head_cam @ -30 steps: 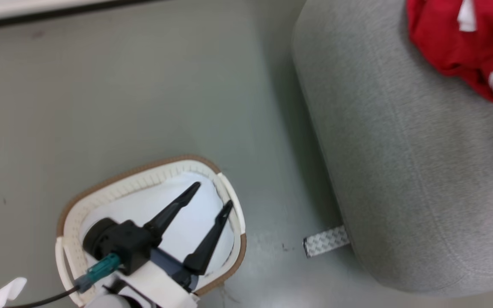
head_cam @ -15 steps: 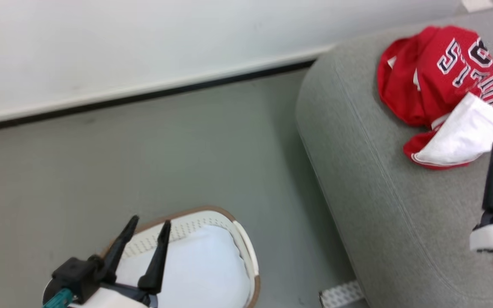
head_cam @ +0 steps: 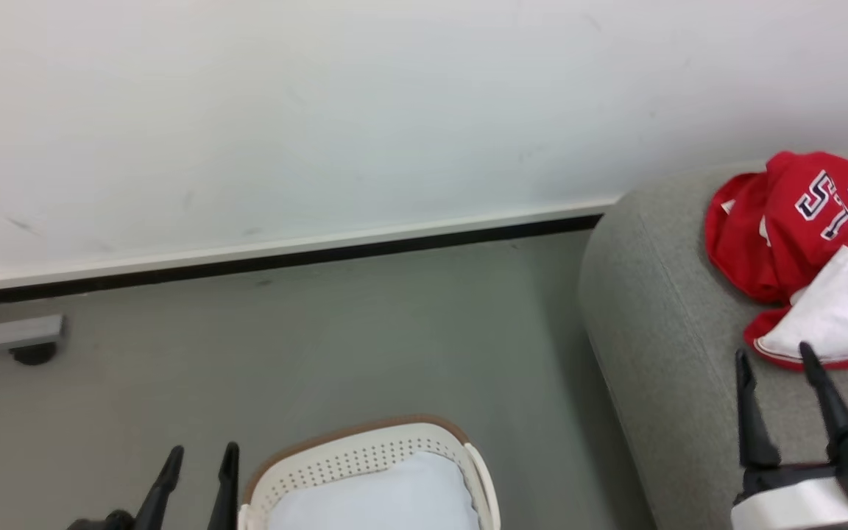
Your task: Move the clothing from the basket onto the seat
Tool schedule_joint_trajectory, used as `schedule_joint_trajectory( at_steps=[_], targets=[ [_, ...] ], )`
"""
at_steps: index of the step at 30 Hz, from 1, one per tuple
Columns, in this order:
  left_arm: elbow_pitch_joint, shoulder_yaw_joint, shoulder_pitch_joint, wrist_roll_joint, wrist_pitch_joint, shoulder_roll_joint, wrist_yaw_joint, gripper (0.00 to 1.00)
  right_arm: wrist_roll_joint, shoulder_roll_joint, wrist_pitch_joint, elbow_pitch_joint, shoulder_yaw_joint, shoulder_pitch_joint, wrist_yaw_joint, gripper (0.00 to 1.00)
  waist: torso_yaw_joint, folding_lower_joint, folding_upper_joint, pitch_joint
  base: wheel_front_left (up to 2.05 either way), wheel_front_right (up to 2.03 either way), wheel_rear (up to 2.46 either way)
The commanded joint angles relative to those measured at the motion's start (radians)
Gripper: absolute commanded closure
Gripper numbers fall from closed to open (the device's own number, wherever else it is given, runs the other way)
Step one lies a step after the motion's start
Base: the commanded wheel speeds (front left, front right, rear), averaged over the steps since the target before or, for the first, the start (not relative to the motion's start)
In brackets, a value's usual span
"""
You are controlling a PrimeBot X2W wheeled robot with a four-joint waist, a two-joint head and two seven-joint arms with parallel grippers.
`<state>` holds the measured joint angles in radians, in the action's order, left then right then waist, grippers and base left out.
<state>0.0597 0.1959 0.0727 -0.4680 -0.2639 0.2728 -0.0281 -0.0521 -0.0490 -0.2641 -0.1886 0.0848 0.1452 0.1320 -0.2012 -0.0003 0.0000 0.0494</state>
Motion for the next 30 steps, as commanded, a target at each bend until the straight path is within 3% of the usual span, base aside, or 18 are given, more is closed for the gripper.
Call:
schedule_joint_trajectory(
  at_steps=[1, 15, 30],
  targets=[
    [0.007, -0.032, 0.033, 0.025, 0.0, -0.025, 0.009, 0.0, 0.006, -0.003, 0.0, -0.01, -0.025, -0.037, -0.002, 0.0, 0.047, 0.0003, 0.0, -0.047, 0.0, 0.0, 0.0],
    [0.027, -0.198, 0.12, 0.153, 0.0, -0.149, 0.096, 0.0, -0.06, -0.003, 0.0, -0.112, -0.132, -0.112, -0.002, 0.0, 0.12, 0.0003, 0.0, -0.082, 0.0, 0.0, 0.0],
    [0.053, -0.269, 0.12, 0.203, 0.0, -0.204, 0.133, 0.0, -0.077, -0.003, 0.0, -0.157, -0.155, -0.098, -0.002, 0.0, 0.132, 0.0003, 0.0, -0.087, 0.0, 0.0, 0.0]
  ],
)
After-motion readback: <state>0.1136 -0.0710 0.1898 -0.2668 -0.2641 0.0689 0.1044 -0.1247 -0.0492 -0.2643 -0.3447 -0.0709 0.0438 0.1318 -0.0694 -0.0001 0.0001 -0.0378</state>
